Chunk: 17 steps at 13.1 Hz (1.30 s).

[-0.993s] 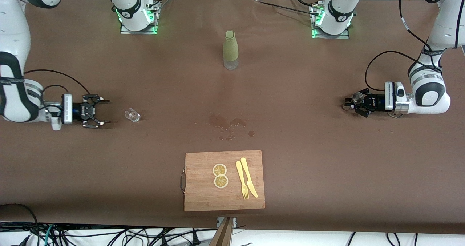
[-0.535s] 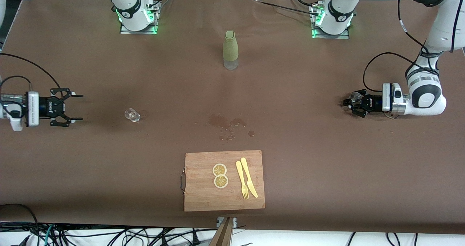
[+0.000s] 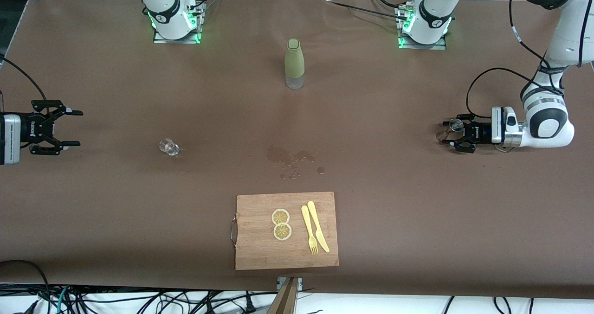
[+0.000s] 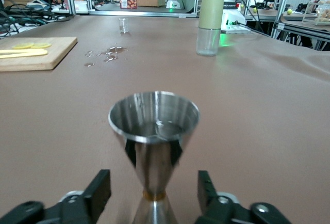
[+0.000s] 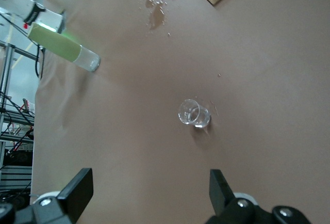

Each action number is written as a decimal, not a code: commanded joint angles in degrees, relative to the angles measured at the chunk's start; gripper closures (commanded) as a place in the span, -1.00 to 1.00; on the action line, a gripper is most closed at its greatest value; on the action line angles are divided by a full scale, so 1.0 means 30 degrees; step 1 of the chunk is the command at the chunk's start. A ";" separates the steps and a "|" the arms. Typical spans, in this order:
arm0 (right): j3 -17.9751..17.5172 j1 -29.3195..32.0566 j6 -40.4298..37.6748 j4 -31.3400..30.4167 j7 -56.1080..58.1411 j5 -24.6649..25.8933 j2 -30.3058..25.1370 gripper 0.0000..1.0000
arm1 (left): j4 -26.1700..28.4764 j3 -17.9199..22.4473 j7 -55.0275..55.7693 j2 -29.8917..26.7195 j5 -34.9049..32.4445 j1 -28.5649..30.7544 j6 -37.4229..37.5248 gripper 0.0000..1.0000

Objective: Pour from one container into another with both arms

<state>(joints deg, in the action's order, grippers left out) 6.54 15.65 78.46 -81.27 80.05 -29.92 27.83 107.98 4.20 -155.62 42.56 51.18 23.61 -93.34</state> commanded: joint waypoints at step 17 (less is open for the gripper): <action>-0.0860 -0.5862 0.5099 -0.7244 -2.6749 1.0793 -1.0681 -0.99 | -0.1628 0.0593 2.7445 -1.3036 -1.4504 -0.3264 -0.1493 -1.00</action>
<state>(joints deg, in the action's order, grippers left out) 4.33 -3.34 89.14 -97.33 -1.92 1.65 0.77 100.95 6.89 -84.62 8.12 11.98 16.23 -96.82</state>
